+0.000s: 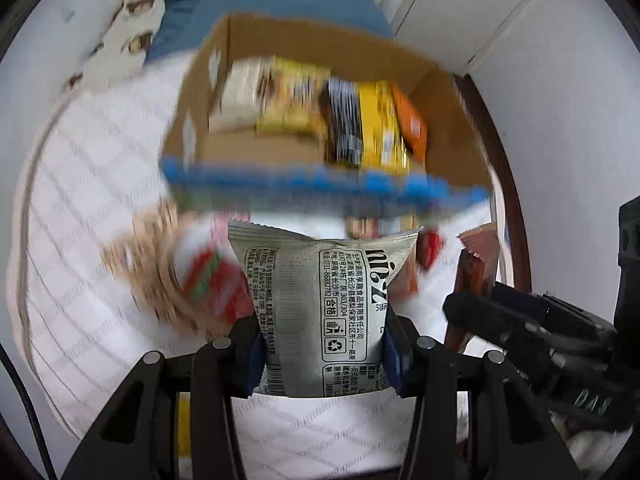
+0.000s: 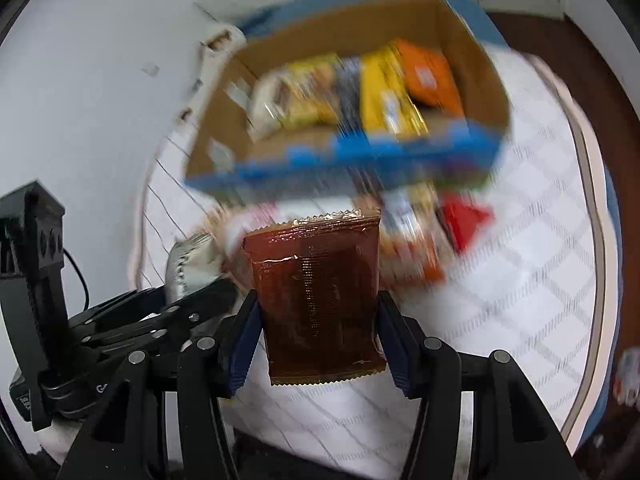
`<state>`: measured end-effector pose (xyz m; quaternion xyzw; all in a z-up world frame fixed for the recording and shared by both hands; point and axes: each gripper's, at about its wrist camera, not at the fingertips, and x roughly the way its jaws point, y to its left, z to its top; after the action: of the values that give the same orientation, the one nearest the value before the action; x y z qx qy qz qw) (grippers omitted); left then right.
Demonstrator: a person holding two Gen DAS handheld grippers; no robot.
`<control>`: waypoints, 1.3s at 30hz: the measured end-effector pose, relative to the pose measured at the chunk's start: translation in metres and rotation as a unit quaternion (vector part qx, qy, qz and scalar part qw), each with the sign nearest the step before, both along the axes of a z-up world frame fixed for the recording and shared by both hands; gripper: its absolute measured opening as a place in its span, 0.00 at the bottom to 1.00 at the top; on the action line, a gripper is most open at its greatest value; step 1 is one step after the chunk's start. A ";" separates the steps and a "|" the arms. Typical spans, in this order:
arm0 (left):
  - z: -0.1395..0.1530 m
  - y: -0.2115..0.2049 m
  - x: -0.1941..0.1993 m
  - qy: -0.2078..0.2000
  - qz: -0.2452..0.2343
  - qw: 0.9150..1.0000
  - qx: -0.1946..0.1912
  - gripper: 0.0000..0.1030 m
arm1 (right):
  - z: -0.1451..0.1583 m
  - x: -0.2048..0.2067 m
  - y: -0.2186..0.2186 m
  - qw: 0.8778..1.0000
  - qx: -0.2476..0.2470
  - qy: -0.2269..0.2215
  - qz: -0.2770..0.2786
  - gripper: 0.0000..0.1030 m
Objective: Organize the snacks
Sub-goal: 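Carry both packets into the box and lower them beside the others, then open both tools to release the packets and lift out of the box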
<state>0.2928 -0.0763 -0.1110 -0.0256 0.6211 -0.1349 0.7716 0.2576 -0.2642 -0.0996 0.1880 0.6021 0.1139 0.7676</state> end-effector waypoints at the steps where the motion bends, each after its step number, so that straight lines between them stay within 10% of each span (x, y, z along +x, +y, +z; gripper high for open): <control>1: 0.004 0.001 0.010 -0.008 0.003 1.000 0.002 0.43 | -0.003 0.020 0.017 1.000 -0.004 -0.009 0.000 0.57; 15: -0.052 0.014 0.146 0.079 0.024 0.995 0.052 0.43 | -0.053 0.143 0.045 1.000 -0.020 0.014 0.005 0.57; 22: -0.083 0.016 0.159 0.108 0.019 0.992 0.055 0.45 | -0.088 0.165 0.057 0.998 -0.023 0.055 0.032 0.59; 26: -0.091 0.016 0.159 0.110 0.014 0.992 0.057 0.49 | -0.099 0.168 0.061 0.996 -0.039 0.062 0.043 0.83; 39: -0.069 0.016 0.149 0.056 0.027 0.996 0.071 0.58 | -0.087 0.157 0.036 0.996 -0.076 0.051 0.012 0.83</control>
<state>0.4414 -0.0603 -0.1796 0.0054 0.6703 -0.0678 0.7390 0.4145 -0.2286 -0.1871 0.1271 0.6496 0.0672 0.7465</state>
